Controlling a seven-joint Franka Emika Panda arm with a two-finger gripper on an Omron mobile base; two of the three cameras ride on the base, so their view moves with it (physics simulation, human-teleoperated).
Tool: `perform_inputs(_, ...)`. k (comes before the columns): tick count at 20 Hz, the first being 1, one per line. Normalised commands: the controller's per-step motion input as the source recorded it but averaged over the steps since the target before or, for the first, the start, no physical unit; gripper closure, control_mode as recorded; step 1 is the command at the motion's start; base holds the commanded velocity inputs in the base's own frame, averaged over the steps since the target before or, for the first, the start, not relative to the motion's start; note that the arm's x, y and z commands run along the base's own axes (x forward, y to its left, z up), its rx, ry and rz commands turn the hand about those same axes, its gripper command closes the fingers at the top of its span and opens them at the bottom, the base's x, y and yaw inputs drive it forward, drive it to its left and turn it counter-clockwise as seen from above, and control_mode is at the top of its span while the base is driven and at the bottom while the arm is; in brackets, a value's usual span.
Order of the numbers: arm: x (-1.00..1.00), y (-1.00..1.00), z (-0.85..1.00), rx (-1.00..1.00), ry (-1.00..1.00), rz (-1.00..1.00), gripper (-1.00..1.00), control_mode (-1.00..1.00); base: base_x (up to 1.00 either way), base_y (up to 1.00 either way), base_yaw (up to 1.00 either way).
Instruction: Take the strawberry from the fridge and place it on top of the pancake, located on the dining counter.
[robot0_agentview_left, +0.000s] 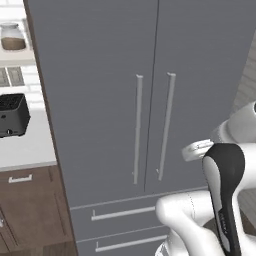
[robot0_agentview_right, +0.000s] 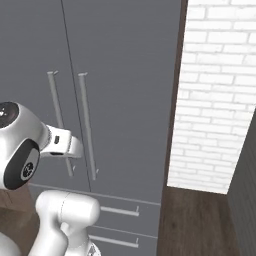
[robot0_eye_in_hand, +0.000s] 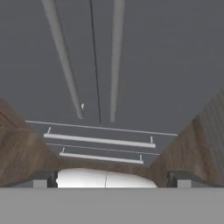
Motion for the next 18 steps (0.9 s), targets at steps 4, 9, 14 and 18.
perform_inputs(4, 0.00, 0.00, 0.00, 0.00, 0.00, 0.00, -1.00, 1.00, -0.01, 0.77, 0.00)
perform_inputs(9, 0.00, 0.00, 0.00, 0.00, 0.00, 0.00, -1.00, 1.00, -0.12, 0.09, 0.00)
perform_inputs(14, 0.00, 0.00, 0.00, 0.00, 0.00, 0.00, -1.00, 1.00, -0.65, 0.00, 0.00)
perform_inputs(18, 0.00, 0.00, 0.00, 0.00, 0.00, 0.00, -1.00, 1.00, -0.71, -0.01, 0.00)
